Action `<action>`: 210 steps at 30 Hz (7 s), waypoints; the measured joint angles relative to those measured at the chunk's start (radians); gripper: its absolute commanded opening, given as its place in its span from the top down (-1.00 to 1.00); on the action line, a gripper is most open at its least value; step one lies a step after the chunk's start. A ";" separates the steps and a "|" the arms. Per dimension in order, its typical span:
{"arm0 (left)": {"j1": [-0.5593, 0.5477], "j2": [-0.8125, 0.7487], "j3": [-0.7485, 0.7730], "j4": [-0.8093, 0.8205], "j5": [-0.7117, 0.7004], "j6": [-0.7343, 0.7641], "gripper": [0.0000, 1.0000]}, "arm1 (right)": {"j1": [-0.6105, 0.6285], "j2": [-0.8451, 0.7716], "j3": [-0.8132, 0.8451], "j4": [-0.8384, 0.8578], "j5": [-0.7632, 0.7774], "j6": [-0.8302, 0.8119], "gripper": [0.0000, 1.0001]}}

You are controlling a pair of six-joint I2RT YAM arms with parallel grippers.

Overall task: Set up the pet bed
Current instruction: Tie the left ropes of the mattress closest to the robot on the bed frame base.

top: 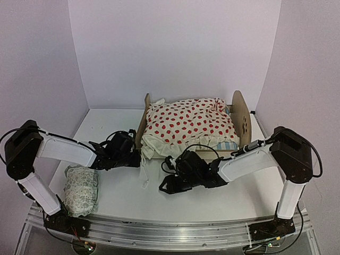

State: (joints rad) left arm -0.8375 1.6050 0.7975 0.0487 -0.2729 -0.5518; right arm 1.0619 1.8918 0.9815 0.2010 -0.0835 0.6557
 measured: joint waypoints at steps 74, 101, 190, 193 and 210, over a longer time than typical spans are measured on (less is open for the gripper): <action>0.030 0.012 0.060 -0.117 0.021 -0.026 1.00 | 0.014 0.516 0.311 0.703 0.401 -0.106 1.00; 0.030 0.034 0.073 -0.049 0.116 -0.050 0.51 | 0.014 0.480 0.303 0.683 0.269 -0.105 1.00; 0.241 0.027 -0.028 0.169 0.516 0.091 1.00 | -0.064 0.570 0.463 0.671 0.207 -0.007 0.76; 0.245 0.027 -0.028 0.169 0.525 0.093 1.00 | -0.066 0.575 0.472 0.674 0.195 -0.008 0.90; 0.252 0.001 -0.014 0.097 0.511 0.085 -0.88 | -0.070 0.574 0.449 0.672 0.233 0.001 1.00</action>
State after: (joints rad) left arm -0.5857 1.6063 0.7834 0.1454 0.2379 -0.4666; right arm 0.9916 2.4661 1.4306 0.8733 0.1494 0.6564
